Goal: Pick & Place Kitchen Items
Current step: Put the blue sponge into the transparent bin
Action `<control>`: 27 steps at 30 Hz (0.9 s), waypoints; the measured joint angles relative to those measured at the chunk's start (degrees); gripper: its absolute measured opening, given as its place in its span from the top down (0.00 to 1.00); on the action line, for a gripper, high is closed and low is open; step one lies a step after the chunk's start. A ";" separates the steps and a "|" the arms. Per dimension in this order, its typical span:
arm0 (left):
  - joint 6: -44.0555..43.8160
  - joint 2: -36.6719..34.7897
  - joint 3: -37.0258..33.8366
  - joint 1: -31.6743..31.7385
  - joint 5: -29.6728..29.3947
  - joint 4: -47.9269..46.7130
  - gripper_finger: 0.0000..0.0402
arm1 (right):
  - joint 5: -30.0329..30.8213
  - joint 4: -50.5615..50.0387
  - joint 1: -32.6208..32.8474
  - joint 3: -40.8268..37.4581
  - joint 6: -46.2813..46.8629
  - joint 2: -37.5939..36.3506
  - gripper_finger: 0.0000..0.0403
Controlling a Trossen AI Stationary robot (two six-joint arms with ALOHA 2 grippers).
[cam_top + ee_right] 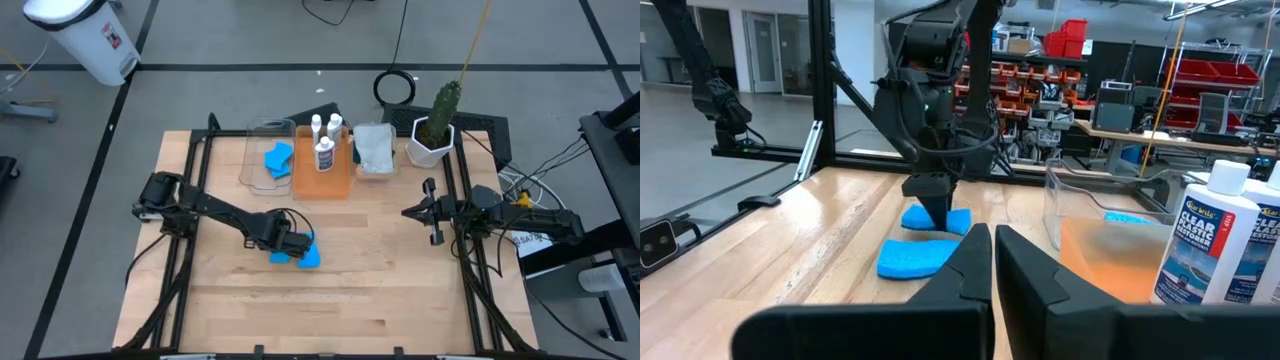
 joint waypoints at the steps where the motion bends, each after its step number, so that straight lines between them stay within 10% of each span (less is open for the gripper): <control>1: -0.01 -0.56 0.00 0.00 -0.62 -0.53 0.63 | 0.02 0.00 0.00 0.00 0.00 0.00 1.00; 17: 3.09 -20.21 0.00 1.57 -17.09 -7.86 0.63 | 0.00 -0.02 0.01 0.00 0.00 -0.02 1.00; 27: 19.28 -29.45 0.04 14.37 -25.97 -7.39 0.63 | 0.00 -0.02 0.00 0.00 0.00 0.00 1.00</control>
